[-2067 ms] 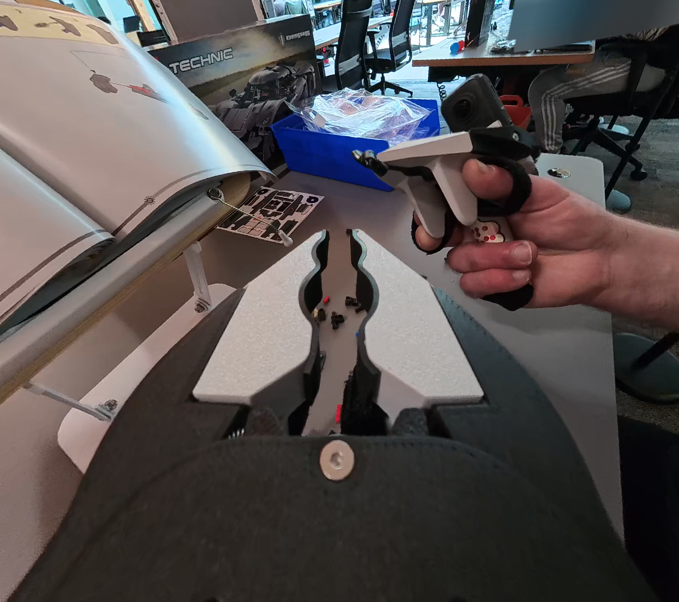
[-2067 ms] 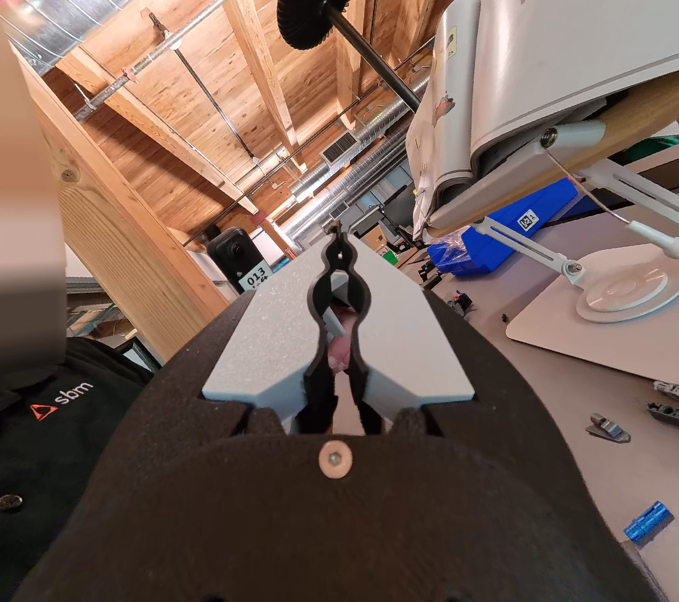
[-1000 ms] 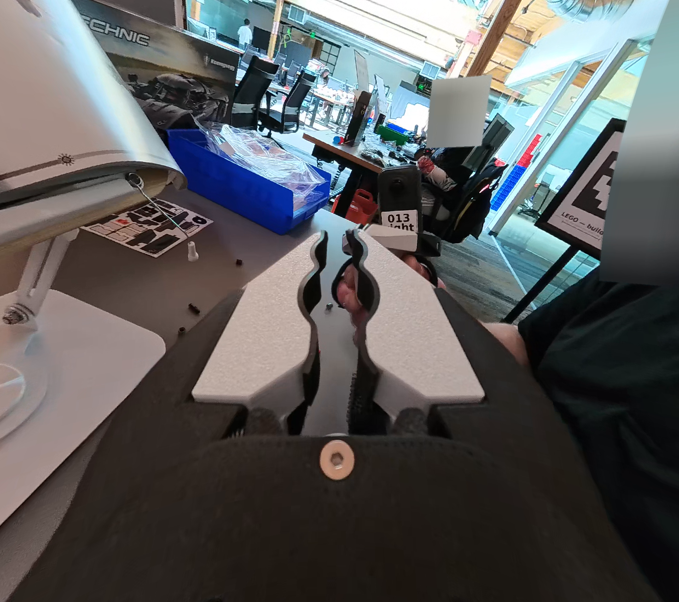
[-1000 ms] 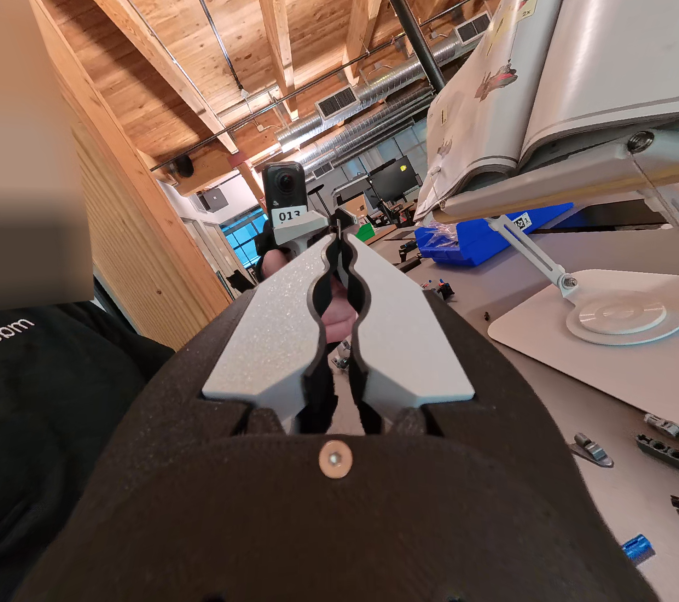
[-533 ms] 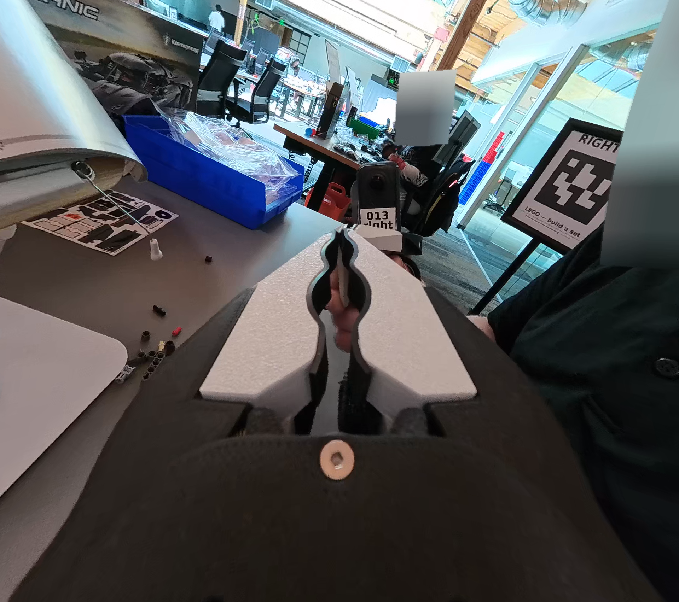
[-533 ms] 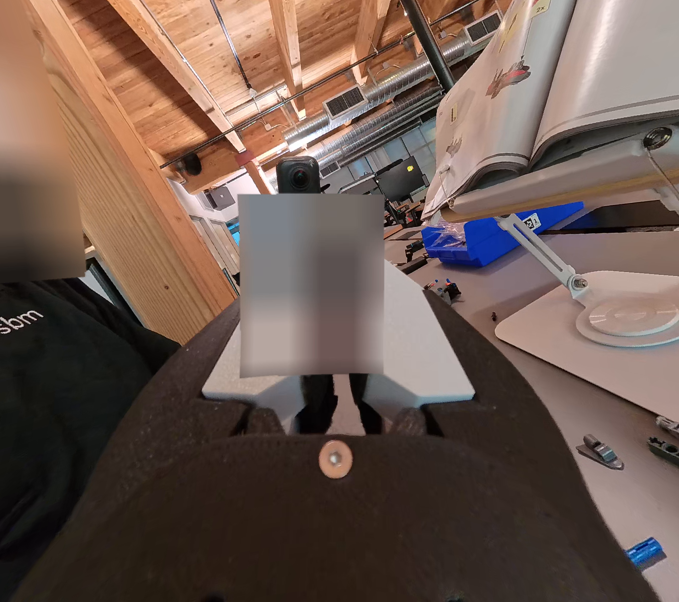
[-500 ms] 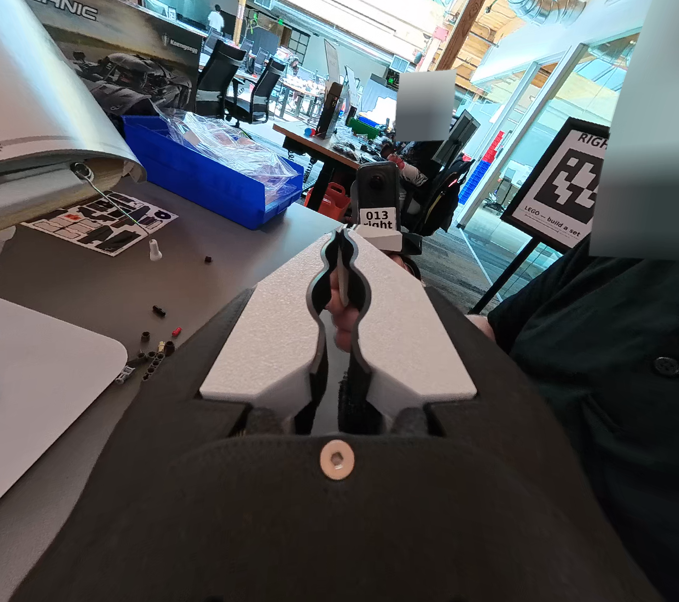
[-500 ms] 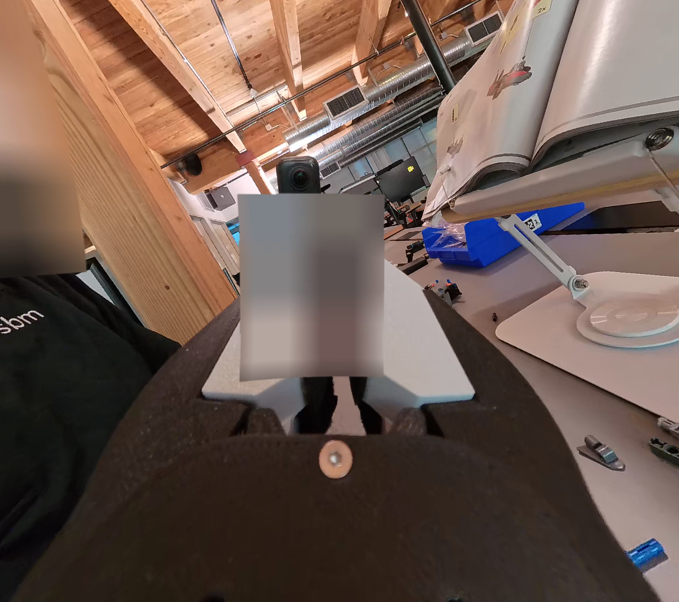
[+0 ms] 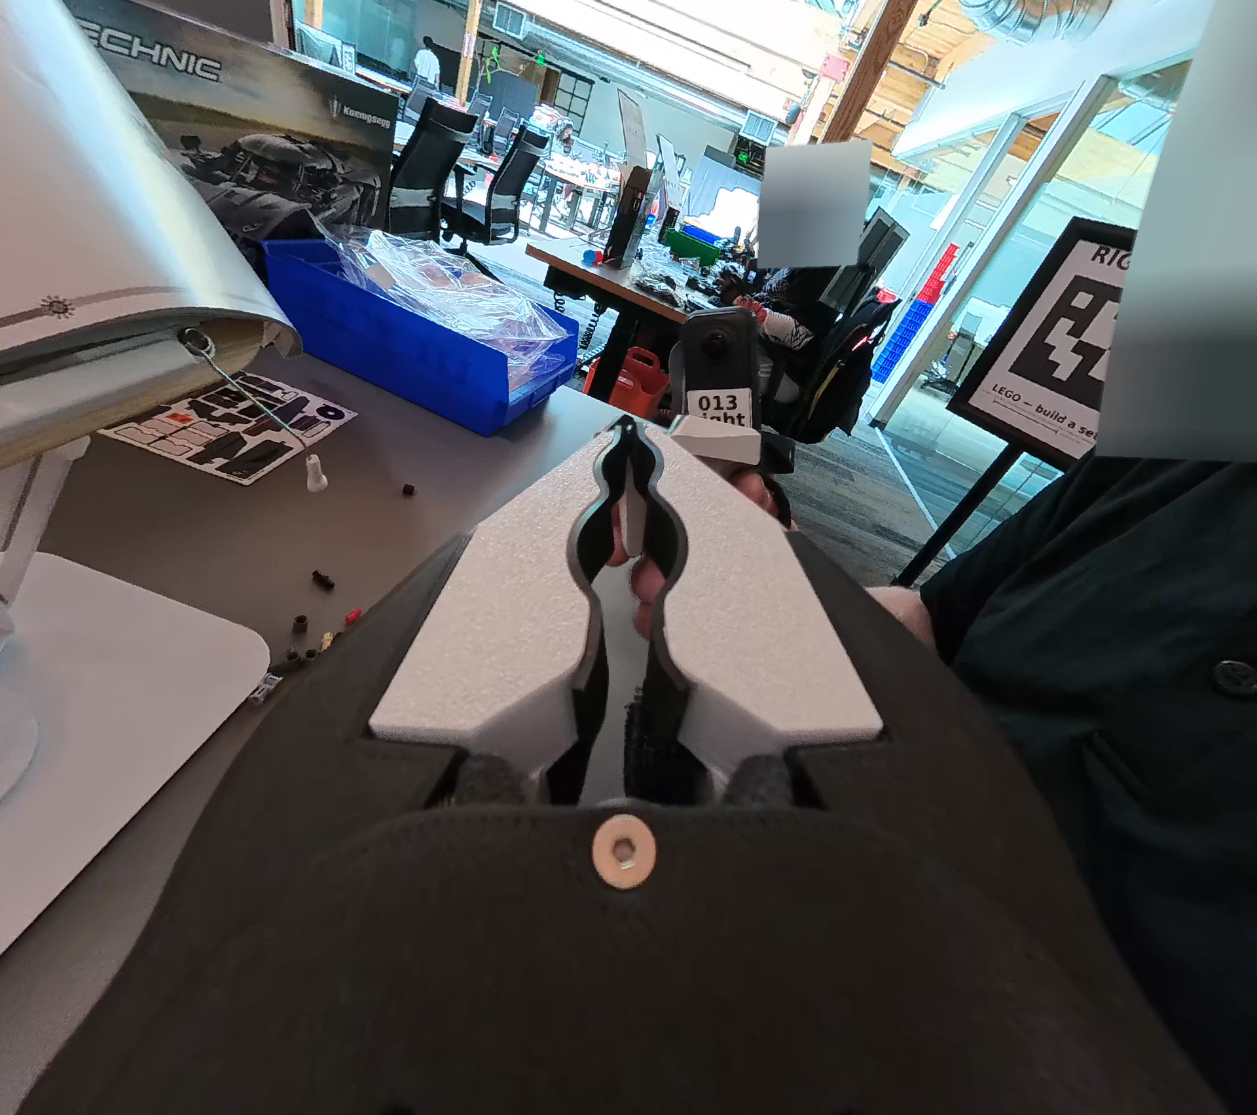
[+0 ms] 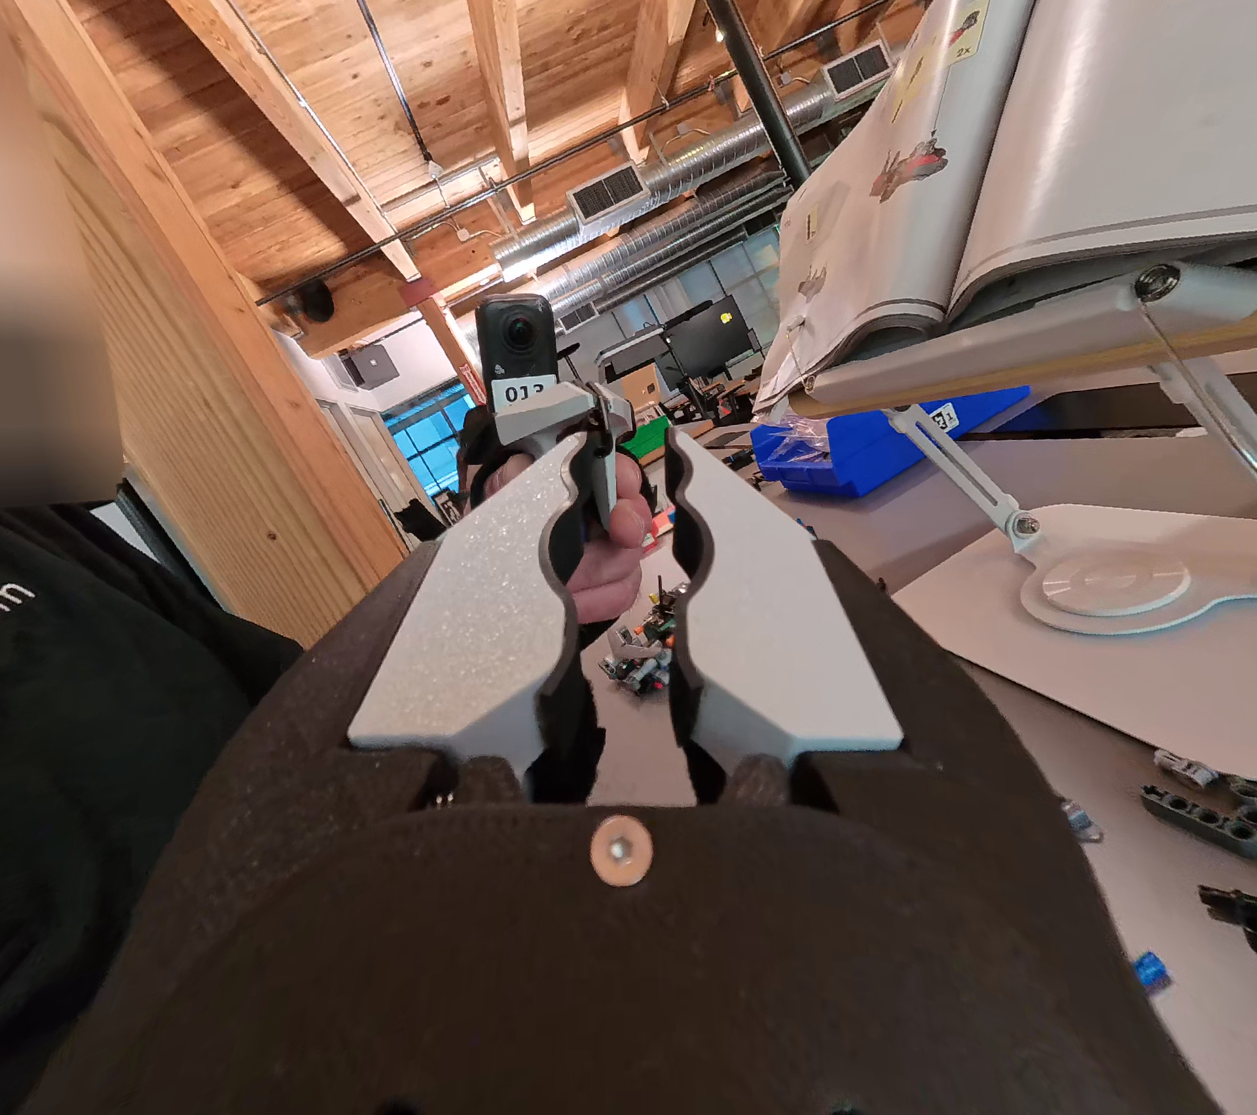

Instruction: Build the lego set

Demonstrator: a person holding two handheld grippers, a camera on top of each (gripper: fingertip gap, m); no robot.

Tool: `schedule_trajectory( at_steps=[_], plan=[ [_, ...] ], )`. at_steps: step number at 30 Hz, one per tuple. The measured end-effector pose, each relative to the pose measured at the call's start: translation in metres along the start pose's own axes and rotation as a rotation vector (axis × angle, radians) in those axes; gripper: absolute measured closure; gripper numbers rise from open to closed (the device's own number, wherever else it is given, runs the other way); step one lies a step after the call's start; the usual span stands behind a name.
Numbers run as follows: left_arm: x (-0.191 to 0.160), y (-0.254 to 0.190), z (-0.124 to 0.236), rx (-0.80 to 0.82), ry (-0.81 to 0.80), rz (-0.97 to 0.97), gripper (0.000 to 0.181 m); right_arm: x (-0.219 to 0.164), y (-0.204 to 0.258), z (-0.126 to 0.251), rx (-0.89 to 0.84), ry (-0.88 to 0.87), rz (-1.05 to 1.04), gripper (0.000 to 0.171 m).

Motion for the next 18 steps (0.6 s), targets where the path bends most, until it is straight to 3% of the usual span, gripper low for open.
schedule_trajectory(
  at_steps=[18],
  plan=[
    [-0.017, 0.011, 0.019, 0.039, 0.031, 0.05, 0.181, -0.013, -0.008, 0.02, -0.151, 0.108, 0.224, 0.154]
  ],
)
Point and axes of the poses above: each gripper's, where its closed fingertips meet, z back along the fingers, x out of its top, y = z × x across the jaws, the point moved 3 cm from there along z, back along the fingers, and after that the axes turned 14 degrees about -z, right-handed, at the moved point
